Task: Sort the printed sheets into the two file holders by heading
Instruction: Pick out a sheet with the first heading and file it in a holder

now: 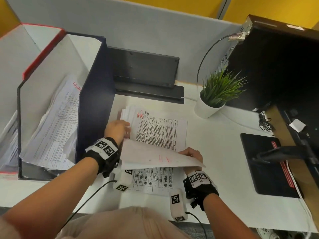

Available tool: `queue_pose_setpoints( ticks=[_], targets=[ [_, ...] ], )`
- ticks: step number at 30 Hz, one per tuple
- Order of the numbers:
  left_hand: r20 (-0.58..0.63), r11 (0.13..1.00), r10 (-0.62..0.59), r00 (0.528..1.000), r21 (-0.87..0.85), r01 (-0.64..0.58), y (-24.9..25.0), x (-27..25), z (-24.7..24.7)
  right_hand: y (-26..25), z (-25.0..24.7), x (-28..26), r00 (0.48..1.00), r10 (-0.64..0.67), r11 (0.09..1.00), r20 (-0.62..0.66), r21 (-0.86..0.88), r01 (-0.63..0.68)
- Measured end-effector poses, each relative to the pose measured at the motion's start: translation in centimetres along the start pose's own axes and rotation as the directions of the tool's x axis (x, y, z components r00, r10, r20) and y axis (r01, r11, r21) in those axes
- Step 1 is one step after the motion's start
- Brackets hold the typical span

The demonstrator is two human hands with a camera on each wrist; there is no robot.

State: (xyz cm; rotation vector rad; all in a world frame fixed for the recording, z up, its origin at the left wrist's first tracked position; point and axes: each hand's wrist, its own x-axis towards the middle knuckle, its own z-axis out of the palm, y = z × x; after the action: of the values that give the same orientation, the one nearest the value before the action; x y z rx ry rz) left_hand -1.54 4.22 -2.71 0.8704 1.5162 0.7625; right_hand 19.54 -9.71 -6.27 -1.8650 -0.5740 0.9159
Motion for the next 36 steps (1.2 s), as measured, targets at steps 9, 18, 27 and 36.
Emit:
queue_pose_setpoints(
  ticks=[9,18,27,36],
  targets=[
    [0.063,0.775,0.075,0.995,0.625,-0.098,-1.2,0.4,-0.2,0.7,0.1,-0.2,1.000,0.005,0.996,0.001,0.092,-0.005],
    [0.158,0.664,0.201,0.967,0.703,-0.253,-1.4,0.5,-0.5,0.3,-0.4,0.3,1.000,-0.030,0.990,-0.005,0.141,0.030],
    [0.064,0.912,0.373,0.926,0.157,-0.378,-1.9,-1.5,-0.2,0.2,0.1,0.7,0.999,0.011,0.999,-0.047,0.046,-0.009],
    [0.184,0.985,0.159,0.970,-0.090,-0.144,-1.7,-2.1,-0.2,-0.6,-0.3,0.2,0.997,-0.069,0.975,-0.035,0.208,0.075]
  ],
)
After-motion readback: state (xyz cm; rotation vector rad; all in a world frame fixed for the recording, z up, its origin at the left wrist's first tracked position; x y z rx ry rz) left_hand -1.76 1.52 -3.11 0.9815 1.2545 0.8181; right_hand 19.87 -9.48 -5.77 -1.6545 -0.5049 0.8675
